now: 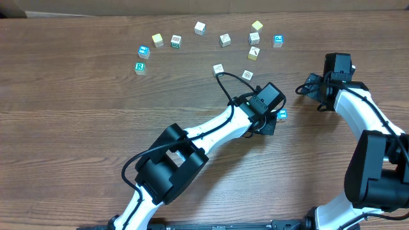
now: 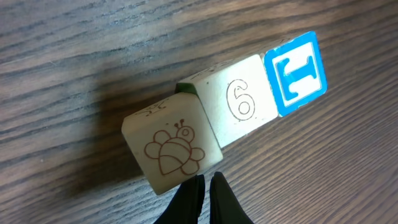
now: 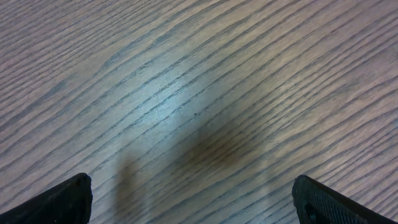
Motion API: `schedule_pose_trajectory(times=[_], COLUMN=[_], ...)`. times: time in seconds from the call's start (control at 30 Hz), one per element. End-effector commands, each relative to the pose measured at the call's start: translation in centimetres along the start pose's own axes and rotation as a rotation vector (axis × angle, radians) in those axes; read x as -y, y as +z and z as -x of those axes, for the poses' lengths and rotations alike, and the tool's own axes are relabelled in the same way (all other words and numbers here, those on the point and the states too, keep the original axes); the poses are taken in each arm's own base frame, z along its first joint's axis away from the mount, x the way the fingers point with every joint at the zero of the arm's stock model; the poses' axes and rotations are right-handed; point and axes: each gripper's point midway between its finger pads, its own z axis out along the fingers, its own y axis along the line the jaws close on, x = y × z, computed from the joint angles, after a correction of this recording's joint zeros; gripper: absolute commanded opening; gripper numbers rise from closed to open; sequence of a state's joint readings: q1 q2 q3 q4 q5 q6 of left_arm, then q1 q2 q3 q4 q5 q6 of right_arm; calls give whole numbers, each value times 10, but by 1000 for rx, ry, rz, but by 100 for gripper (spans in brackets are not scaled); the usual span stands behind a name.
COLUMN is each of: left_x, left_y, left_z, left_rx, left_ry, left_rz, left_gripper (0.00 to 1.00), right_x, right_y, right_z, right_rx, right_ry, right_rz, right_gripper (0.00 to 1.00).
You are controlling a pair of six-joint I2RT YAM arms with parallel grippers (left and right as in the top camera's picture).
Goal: Form a horizontal line
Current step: 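Nudge the bee block flush against the 6 block with the left gripper, then lift the left gripper and retract it leftward away from the row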
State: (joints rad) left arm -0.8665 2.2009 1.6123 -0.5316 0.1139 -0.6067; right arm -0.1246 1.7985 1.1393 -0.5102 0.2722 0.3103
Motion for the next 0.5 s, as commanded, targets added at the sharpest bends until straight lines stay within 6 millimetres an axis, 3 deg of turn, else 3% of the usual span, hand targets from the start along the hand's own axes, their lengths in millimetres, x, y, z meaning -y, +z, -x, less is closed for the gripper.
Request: schedule_pose_trajectory(times=[0.0, 0.47], left_x=[10, 9], left_y=[-16, -16], left_z=[15, 16], left_rx=[59, 61], left_ry=[-1, 0], left_rz=[-12, -4], left_gripper=[5, 4], right_x=[-1, -1], right_y=[-2, -2], right_z=[7, 7], right_rx=[18, 18], right_ry=[5, 5], right_rz=[4, 4], right_gripper=[100, 100])
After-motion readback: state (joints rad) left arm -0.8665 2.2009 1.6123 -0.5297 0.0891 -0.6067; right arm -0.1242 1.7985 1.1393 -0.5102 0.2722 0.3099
